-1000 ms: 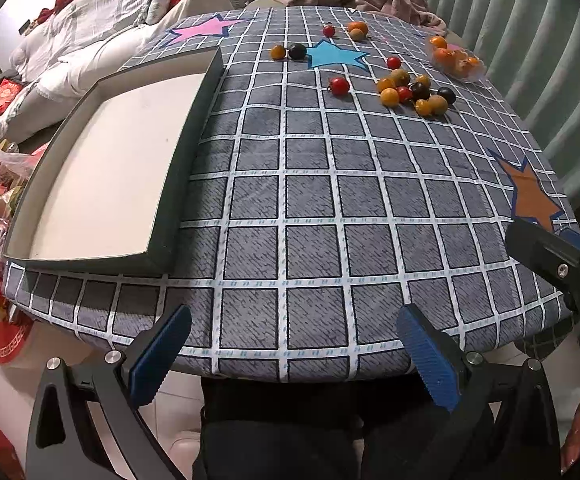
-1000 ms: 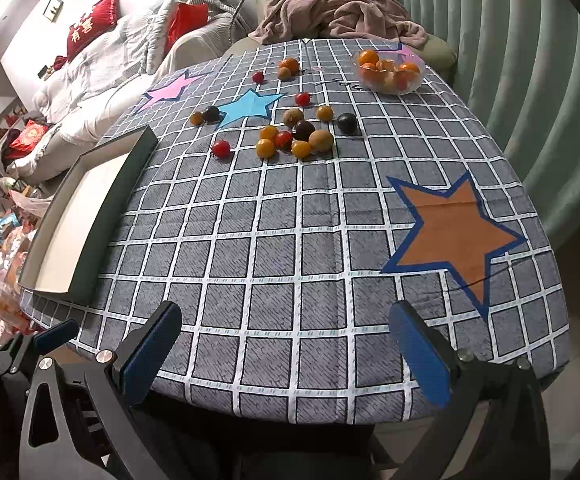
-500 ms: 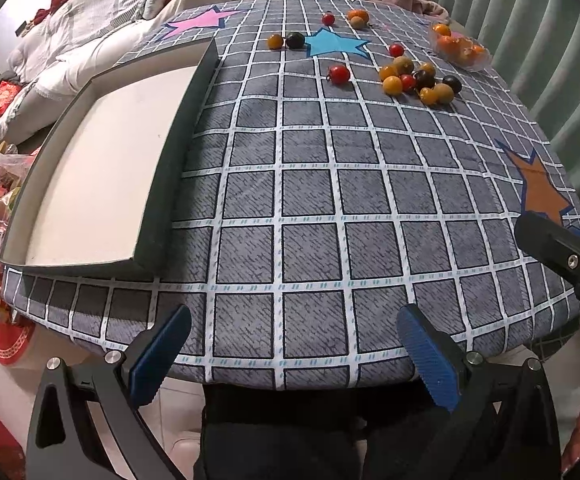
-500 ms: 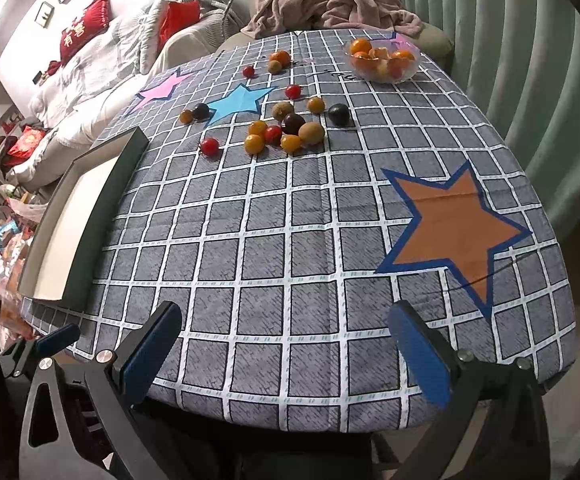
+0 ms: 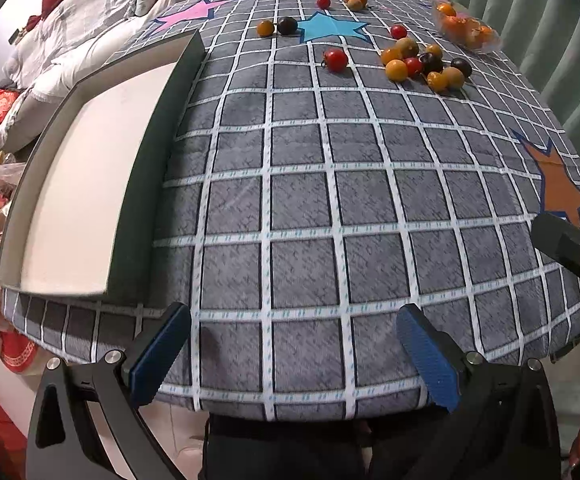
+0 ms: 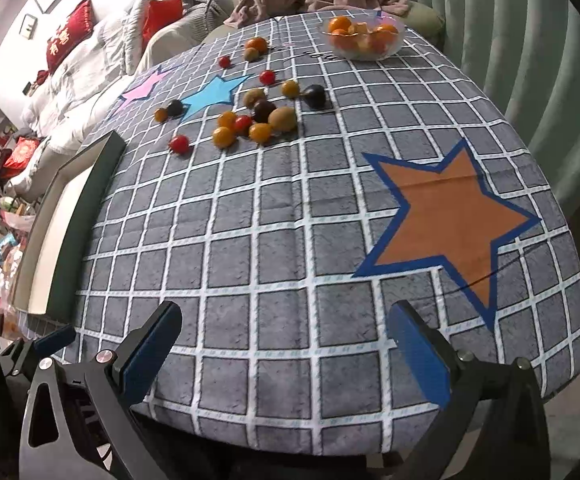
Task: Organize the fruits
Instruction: 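Move both tools toward the scattered cherry tomatoes, then grasp a red tomato with the left tool while the right tool grasps a brown kiwi-like fruit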
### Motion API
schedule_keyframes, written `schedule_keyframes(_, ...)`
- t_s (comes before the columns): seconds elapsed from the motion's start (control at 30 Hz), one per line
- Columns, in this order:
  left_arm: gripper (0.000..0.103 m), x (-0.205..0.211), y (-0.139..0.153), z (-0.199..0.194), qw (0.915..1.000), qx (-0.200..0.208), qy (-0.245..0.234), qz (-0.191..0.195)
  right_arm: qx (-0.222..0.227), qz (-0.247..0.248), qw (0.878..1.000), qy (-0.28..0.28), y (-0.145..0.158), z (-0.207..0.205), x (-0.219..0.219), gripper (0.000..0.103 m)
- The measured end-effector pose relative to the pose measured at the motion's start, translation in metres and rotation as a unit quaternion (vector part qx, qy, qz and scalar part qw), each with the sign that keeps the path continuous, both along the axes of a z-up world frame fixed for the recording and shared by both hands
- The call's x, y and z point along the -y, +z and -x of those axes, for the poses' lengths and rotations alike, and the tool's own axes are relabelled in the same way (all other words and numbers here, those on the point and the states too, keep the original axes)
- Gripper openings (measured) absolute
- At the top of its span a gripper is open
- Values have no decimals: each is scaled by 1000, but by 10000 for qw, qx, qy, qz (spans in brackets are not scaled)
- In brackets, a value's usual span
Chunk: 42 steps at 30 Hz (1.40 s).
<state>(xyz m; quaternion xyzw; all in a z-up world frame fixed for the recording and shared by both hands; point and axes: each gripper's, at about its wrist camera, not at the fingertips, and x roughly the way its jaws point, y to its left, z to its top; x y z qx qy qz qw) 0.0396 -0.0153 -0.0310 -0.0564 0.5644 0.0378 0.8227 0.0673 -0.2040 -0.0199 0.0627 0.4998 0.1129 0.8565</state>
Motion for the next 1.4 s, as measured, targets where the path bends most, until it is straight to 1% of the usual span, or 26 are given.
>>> schedule_keyframes(0.13, 103, -3, 3, -14, 9999, -42, -18, -119, -114, 11, 9999, -29, 0, -10, 6, 103)
schedule_keyframes(0.2, 103, -5, 5, -20, 9997, -85, -22, -206, -56, 23, 10000, -34, 1, -15, 8, 103)
schedule_keyframes(0.27, 103, -8, 7, -27, 9997, -5, -8, -263, -28, 11, 10000, -35, 3, -19, 10, 103)
schedule_keyframes(0.43, 103, -13, 6, -45, 9994, -162, 45, -292, -54, 35, 10000, 48, 6, -32, 9, 103)
schedule_keyframes(0.73, 103, -13, 11, -77, 9992, -83, 20, -387, 2, 158, 9996, 240, 14, -60, 5, 103)
schedule_keyframes(0.93, 103, -10, 8, -111, 9991, -35, 14, -417, -156, 170, 9993, 286, 6, -86, 3, 103)
schedule_keyframes(1.1, 103, -5, -2, -144, 9991, 44, -12, -420, -234, 243, 9991, 263, -6, -112, -2, 103)
schedule_keyframes(1.2, 103, -1, -9, -161, 9991, 88, -133, -396, -211, 352, 9986, 332, -12, -125, -6, 103)
schedule_keyframes(1.27, 103, 0, -9, -168, 9991, 145, -184, -356, -197, 400, 9982, 403, -14, -131, -7, 103)
schedule_keyframes(1.4, 103, -5, -11, -179, 9991, 268, -232, -232, -157, 449, 9969, 628, -20, -134, -9, 103)
